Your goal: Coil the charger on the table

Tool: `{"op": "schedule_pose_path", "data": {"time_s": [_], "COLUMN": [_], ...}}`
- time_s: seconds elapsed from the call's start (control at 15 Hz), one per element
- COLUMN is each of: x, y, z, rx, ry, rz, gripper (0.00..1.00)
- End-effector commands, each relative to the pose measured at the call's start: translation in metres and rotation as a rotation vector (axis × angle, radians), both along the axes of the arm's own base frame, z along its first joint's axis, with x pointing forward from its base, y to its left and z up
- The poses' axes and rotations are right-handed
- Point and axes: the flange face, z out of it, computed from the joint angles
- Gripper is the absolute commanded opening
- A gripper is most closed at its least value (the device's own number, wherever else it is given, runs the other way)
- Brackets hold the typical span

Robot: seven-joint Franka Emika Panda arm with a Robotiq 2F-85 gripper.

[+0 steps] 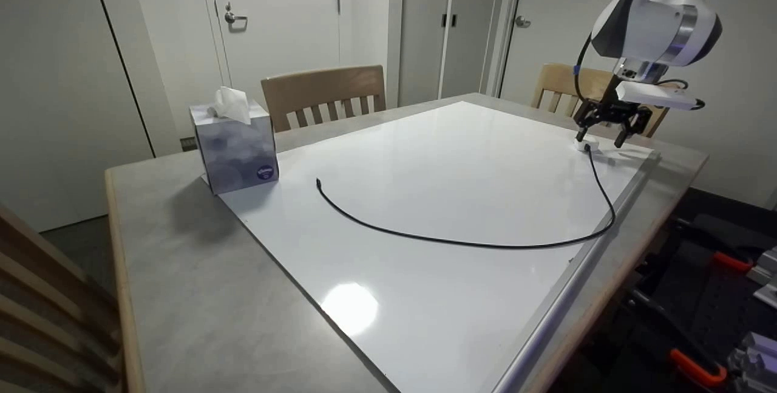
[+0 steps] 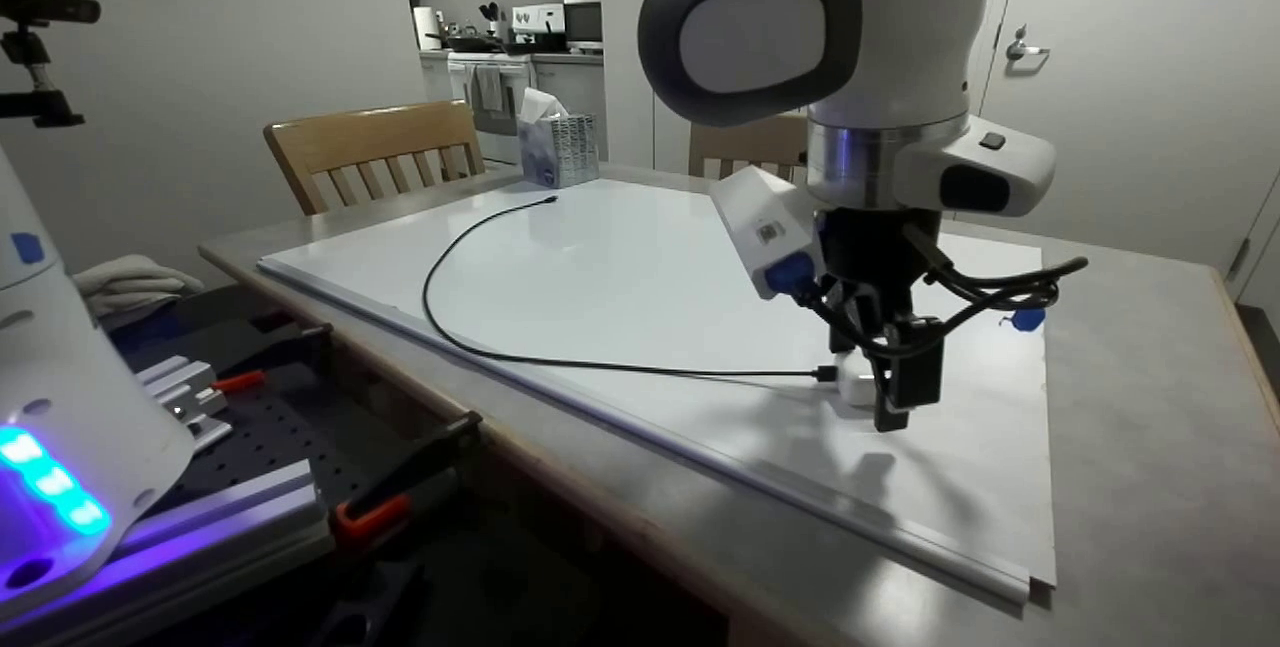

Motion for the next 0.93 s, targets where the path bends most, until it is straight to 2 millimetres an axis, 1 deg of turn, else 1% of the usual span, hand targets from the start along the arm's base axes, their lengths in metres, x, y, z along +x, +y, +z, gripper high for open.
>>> {"op": "schedule_pose_path", "data": {"time_s": [0.0, 0.33, 0.47, 0.6, 0.73, 0.8, 0.87], "x": [-0.006, -0.003, -0.002, 0.001, 0.01, 0.016, 0.029], "y": [0.003, 0.005, 0.005, 0.006, 0.008, 0.01, 0.014], "z": [-0.004, -0.003, -0.002, -0.001, 0.005, 0.008, 0.013], "rx": [-0.014, -0.027, -0.034, -0.034, -0.031, -0.032, -0.029], "ry": [-0.005, -0.008, -0.007, -0.001, -0.015, -0.023, -0.038], "rz": [-0.014, 0.01, 0.024, 0.061, 0.124, 0.156, 0.194], "gripper": [0.74, 0.38, 0.26, 0.26, 0.26, 0.26, 0.26]}}
